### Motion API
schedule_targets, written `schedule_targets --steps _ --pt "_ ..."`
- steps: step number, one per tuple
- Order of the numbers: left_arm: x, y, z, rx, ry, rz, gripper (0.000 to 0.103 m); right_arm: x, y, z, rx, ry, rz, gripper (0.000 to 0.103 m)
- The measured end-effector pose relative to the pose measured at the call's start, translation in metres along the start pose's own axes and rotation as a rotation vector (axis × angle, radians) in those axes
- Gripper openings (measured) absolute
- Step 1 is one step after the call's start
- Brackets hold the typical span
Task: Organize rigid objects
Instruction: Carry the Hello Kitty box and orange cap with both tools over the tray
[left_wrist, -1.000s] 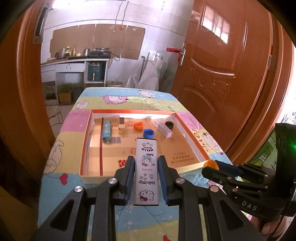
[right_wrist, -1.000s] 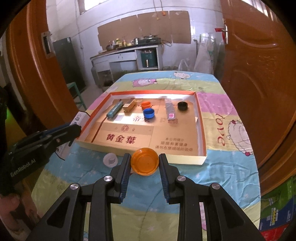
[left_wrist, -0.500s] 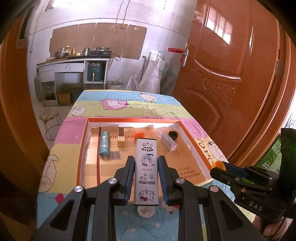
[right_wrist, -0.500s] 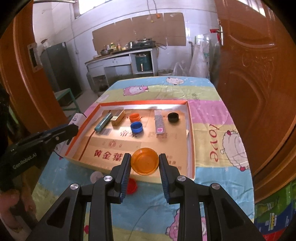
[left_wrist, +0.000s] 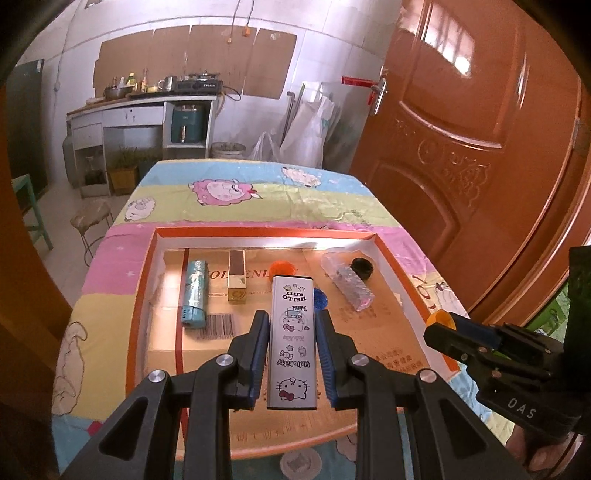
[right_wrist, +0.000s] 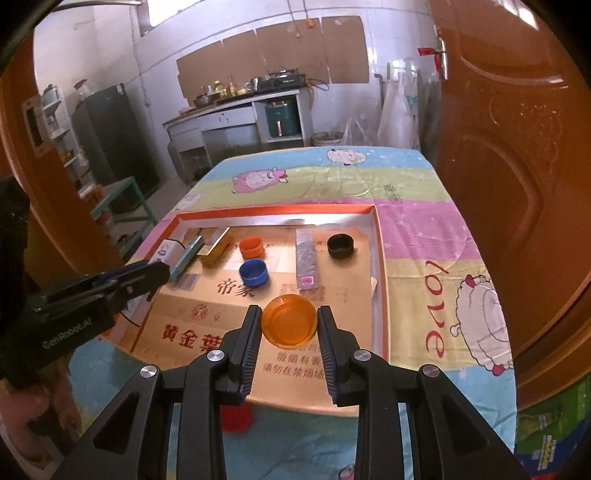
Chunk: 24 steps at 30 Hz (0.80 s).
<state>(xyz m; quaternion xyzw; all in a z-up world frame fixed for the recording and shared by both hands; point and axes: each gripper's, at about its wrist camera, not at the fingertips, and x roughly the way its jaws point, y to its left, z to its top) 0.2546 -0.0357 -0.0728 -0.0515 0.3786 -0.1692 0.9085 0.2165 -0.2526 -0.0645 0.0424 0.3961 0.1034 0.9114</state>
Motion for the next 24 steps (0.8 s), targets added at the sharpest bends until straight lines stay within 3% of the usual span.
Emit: schedule_targets --steps 24 --pt "0.055 0.007 0.007 -0.008 0.091 0.031 0.026 0.053 -0.021 0.007 0.029 0.063 0.006 0.031"
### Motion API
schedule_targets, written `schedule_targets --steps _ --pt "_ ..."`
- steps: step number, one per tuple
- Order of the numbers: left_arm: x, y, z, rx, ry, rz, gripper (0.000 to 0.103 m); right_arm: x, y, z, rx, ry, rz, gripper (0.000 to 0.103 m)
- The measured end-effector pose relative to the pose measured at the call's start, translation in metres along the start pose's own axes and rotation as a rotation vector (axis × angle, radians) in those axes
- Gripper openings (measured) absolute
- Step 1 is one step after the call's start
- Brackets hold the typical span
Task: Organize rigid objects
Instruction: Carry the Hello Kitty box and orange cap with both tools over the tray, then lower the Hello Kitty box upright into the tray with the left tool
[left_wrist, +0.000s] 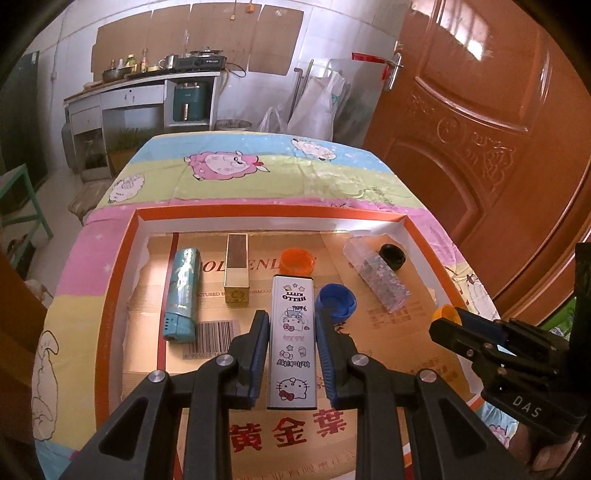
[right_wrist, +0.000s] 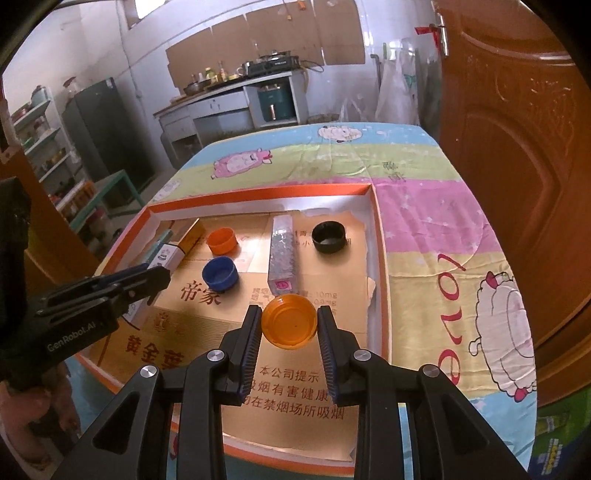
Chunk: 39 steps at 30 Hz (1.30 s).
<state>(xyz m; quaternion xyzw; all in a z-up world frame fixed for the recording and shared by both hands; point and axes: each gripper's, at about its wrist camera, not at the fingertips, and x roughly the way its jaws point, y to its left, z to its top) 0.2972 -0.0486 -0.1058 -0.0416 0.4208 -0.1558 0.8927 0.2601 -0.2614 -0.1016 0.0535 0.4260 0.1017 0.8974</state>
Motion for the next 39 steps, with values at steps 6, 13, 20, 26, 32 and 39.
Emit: schedule_targets --steps 6,13,20,26,32,39 --pt "0.005 0.002 0.000 -0.001 0.008 0.004 0.026 0.005 -0.001 0.001 0.002 0.007 0.000 0.031" --pt "0.010 0.002 0.000 0.003 0.015 0.015 0.026 0.009 -0.002 0.000 0.004 0.016 0.001 0.031" --pt "0.016 0.001 0.000 0.011 0.025 0.023 0.026 0.015 -0.005 -0.002 0.009 0.026 -0.002 0.031" --pt "0.019 0.001 -0.001 0.014 0.029 0.031 0.026 0.019 -0.005 -0.003 0.009 0.032 -0.005 0.031" --pt "0.021 0.001 -0.002 0.021 0.032 0.034 0.026 0.019 -0.006 -0.003 0.009 0.033 -0.005 0.031" --pt "0.023 0.001 -0.003 0.023 0.036 0.038 0.026 0.020 -0.007 -0.003 0.008 0.033 -0.006 0.031"
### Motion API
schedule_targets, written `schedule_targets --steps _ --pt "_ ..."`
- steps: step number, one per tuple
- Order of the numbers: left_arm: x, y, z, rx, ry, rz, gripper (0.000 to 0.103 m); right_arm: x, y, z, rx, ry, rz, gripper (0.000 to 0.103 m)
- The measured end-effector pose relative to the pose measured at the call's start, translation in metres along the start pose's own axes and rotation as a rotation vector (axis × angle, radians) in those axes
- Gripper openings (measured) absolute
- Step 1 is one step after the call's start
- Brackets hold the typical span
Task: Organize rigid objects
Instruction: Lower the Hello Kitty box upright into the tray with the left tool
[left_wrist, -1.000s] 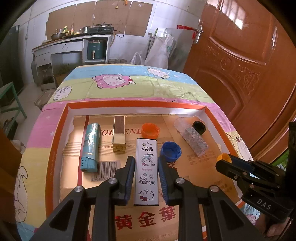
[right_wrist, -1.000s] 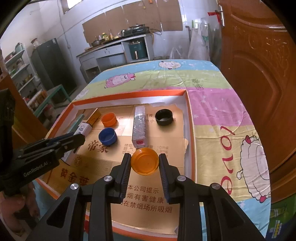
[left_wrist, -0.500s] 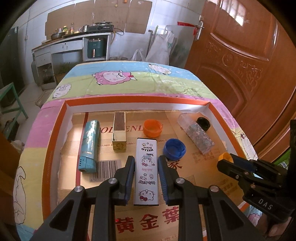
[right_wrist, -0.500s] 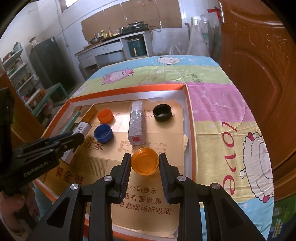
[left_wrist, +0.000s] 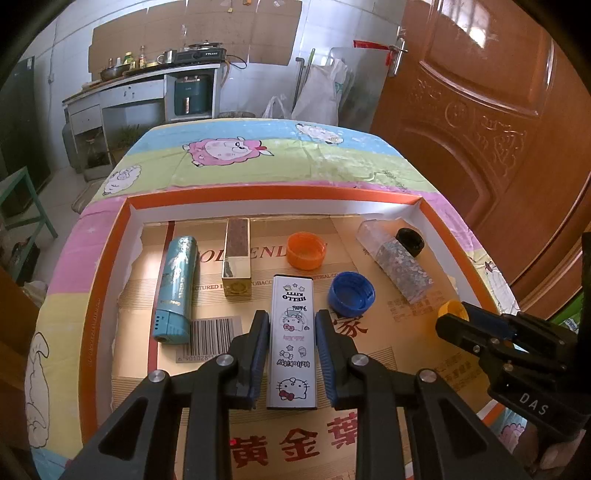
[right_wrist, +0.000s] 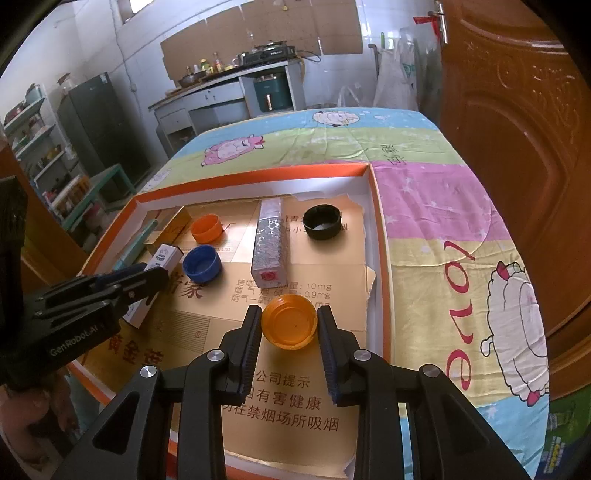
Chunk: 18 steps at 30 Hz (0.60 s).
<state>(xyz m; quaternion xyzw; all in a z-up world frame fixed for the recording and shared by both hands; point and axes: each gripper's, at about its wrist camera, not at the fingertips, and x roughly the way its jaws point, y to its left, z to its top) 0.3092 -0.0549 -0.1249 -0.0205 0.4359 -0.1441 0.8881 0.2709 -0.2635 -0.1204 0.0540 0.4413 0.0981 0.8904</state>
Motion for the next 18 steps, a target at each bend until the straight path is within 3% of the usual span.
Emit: schedule_targets --steps 18 --pt "0.0032 0.0003 -0.0008 0.003 0.002 0.000 0.027 0.0047 0.0070 -0.0017 -0.053 -0.005 -0.035 0.031"
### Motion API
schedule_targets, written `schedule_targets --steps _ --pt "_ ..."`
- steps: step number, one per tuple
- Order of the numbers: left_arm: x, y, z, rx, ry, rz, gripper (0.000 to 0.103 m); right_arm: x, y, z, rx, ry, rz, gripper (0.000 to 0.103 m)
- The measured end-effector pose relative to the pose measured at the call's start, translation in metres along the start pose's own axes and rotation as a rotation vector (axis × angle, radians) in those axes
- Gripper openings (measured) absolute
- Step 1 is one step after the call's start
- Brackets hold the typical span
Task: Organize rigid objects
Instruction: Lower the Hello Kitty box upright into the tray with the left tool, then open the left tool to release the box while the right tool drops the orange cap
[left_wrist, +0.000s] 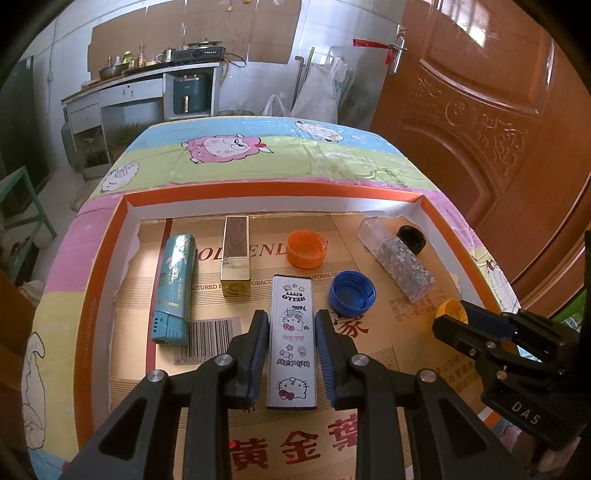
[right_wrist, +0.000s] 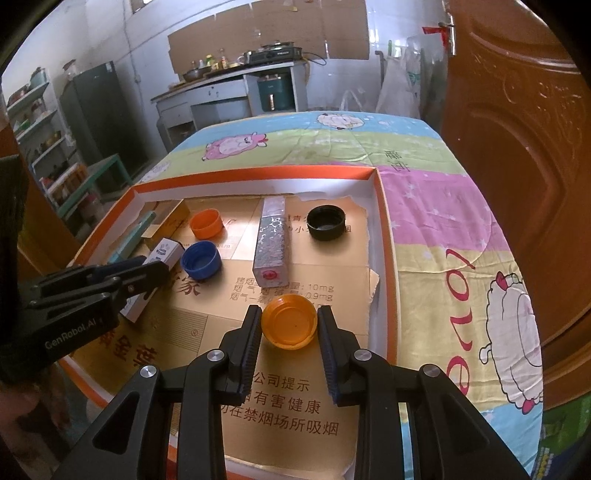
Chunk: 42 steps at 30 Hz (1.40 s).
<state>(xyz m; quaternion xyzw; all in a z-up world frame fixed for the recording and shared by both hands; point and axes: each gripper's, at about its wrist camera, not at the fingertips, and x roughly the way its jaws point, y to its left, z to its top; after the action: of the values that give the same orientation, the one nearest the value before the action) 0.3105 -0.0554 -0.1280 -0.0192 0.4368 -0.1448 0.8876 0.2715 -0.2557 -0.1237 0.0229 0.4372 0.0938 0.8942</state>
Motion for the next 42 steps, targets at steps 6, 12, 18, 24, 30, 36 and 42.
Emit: schedule_targets --steps 6,12,18,24,30,36,42 --pt "-0.001 0.000 0.001 -0.001 -0.007 0.009 0.035 0.000 0.002 0.000 -0.010 0.001 -0.001 0.038" --pt "-0.001 -0.002 0.001 0.005 -0.011 0.009 0.038 0.000 0.002 0.000 -0.012 -0.002 -0.007 0.041" --pt "-0.004 -0.003 0.002 0.012 -0.020 0.014 0.038 -0.003 0.001 0.001 -0.008 -0.009 -0.006 0.041" --pt "-0.012 -0.006 0.003 0.025 -0.030 0.026 0.038 -0.010 0.002 0.000 -0.003 -0.018 -0.003 0.041" --pt "-0.024 -0.011 0.002 0.030 -0.046 0.028 0.038 -0.024 0.003 -0.002 -0.002 -0.031 -0.006 0.041" --pt "-0.042 -0.014 -0.001 0.038 -0.064 0.043 0.038 -0.042 0.007 -0.004 -0.004 -0.057 -0.009 0.041" --pt "-0.061 -0.018 -0.004 0.041 -0.086 0.049 0.038 -0.061 0.011 -0.008 -0.007 -0.077 -0.009 0.041"
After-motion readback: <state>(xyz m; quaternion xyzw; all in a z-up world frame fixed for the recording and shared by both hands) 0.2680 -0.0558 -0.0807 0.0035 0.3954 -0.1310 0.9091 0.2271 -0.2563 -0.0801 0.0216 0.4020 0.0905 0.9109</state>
